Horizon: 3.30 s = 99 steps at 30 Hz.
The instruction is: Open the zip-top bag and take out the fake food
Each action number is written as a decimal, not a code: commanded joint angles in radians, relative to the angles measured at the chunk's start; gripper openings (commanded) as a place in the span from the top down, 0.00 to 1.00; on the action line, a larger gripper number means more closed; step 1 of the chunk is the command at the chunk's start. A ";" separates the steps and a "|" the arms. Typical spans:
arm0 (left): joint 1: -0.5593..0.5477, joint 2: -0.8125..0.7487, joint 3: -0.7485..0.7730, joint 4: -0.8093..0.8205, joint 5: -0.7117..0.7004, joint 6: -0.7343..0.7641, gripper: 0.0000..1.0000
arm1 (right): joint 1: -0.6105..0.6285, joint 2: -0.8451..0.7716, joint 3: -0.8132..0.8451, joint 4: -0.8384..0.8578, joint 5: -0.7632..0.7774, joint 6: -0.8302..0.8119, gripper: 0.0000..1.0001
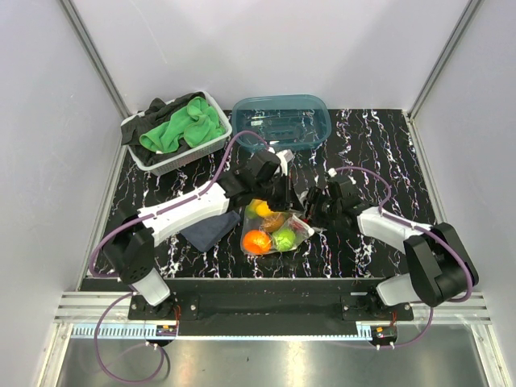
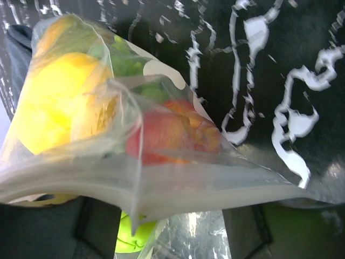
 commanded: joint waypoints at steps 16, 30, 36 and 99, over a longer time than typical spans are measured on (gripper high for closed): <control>-0.002 -0.072 -0.017 0.051 0.049 -0.003 1.00 | 0.006 0.155 0.081 0.211 -0.150 -0.064 0.48; 0.039 -0.124 -0.080 0.036 -0.001 0.029 1.00 | 0.006 -0.132 0.079 -0.090 -0.107 -0.131 0.86; 0.054 -0.135 -0.065 0.005 -0.041 0.079 1.00 | 0.005 -0.313 0.078 -0.269 -0.098 -0.165 0.86; 0.137 -0.101 0.078 -0.133 0.258 0.418 0.96 | -0.149 0.331 0.990 -0.771 0.062 -0.254 0.00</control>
